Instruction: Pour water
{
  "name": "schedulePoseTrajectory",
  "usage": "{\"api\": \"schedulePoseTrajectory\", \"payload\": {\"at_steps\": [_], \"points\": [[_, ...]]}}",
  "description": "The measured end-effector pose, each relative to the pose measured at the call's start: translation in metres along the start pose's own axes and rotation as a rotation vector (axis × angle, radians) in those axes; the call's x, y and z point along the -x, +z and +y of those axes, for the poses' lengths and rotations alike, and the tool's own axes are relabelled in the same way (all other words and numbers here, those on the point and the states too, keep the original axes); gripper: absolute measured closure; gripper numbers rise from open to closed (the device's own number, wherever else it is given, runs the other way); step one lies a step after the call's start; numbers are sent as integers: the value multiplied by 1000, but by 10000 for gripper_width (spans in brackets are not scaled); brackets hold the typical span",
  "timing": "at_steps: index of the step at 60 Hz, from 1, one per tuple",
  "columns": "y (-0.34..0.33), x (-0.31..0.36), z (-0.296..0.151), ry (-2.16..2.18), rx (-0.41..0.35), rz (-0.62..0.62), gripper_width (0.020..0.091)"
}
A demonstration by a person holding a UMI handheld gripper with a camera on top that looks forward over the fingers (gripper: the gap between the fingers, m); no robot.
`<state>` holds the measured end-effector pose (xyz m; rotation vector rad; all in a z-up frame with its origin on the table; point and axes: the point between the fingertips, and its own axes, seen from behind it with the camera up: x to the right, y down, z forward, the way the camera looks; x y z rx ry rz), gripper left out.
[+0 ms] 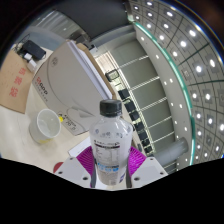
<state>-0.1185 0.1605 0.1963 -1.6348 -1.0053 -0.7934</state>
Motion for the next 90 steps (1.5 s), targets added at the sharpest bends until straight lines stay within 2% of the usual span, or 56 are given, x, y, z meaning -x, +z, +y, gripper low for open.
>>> {"api": "schedulePoseTrajectory", "payload": {"at_steps": [5, 23, 35, 42, 48, 50, 52, 54, 57, 60, 72, 80, 90], "points": [[-2, 4, 10, 248, -26, -68, 699], [19, 76, 59, 848, -5, -332, 700], [32, 109, 75, 969, -26, -383, 695], [30, 109, 82, 1037, -54, -373, 645], [26, 108, 85, 1046, -70, -377, 555], [24, 113, 86, 1042, -54, -384, 506], [22, 118, 89, 1039, -26, -396, 381], [19, 119, 91, 1047, -9, -407, 228], [16, 117, 95, 1066, 14, -403, 277], [12, 115, 97, 1075, 41, -403, 239], [-40, 75, 98, 1043, 135, -325, 244], [-109, 49, 92, 1047, 247, -272, 245], [-212, 40, 70, 1055, 331, -232, 238]]}}
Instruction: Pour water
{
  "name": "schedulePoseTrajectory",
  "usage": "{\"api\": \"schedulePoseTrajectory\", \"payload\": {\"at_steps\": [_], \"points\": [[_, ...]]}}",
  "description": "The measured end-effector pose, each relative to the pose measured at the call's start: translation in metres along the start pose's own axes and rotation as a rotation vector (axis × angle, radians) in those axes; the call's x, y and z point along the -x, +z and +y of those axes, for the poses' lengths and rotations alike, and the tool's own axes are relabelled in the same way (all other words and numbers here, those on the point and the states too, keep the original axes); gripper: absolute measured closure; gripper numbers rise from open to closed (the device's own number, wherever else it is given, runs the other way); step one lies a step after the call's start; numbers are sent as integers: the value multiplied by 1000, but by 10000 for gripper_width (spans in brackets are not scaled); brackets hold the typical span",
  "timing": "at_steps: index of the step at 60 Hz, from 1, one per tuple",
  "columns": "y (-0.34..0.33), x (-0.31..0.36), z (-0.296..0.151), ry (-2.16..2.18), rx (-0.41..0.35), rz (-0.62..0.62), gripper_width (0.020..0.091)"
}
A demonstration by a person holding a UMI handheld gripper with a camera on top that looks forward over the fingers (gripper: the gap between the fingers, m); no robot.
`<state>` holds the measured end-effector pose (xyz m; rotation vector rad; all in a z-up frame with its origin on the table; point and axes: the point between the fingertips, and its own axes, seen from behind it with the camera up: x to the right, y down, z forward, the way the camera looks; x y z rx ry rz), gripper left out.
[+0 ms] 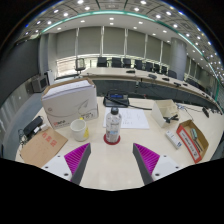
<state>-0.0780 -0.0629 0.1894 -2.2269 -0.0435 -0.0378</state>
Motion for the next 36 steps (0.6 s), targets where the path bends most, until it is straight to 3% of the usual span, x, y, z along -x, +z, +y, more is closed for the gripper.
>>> {"api": "schedulePoseTrajectory", "payload": {"at_steps": [16, 36], "points": [[-101, 36, 42, 0, 6, 30, 241], [-132, 31, 57, -6, -3, 66, 246]]}}
